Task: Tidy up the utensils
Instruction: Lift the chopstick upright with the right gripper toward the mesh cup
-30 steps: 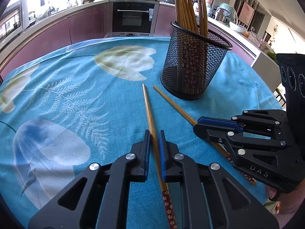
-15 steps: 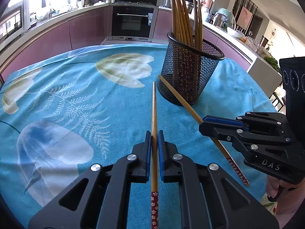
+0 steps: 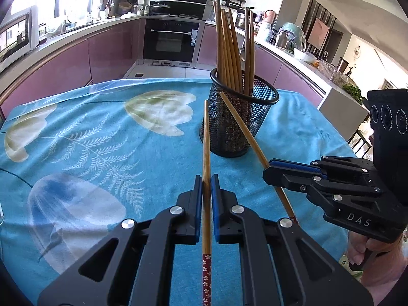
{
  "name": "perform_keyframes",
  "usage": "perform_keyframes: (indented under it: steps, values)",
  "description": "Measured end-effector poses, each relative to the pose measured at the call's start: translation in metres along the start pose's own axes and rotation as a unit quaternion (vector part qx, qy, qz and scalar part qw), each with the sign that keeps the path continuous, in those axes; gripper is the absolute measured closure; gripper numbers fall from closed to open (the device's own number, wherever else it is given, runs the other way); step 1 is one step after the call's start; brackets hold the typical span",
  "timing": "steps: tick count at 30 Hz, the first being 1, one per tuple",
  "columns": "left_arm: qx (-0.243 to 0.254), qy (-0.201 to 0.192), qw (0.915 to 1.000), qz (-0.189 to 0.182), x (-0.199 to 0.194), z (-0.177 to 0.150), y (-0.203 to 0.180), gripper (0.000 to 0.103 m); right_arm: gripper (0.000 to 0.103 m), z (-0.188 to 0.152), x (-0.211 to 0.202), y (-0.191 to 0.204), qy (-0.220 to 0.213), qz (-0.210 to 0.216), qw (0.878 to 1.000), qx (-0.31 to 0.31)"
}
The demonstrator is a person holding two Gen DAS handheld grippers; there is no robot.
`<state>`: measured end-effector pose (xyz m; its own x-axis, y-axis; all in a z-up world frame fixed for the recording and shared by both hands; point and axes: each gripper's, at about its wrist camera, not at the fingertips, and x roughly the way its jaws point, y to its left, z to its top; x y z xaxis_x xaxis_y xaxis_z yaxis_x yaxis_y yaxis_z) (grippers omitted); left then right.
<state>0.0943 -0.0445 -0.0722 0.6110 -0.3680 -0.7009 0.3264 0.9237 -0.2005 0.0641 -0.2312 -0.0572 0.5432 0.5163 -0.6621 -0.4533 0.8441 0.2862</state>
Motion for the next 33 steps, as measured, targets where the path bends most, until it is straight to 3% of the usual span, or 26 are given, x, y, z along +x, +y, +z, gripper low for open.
perform_keyframes:
  steps: [33]
  values:
    - [0.000,-0.050,0.9982,-0.031,-0.036,0.020,-0.009,0.095,0.097,0.018,-0.038,-0.002,-0.066,0.002,0.998,0.002]
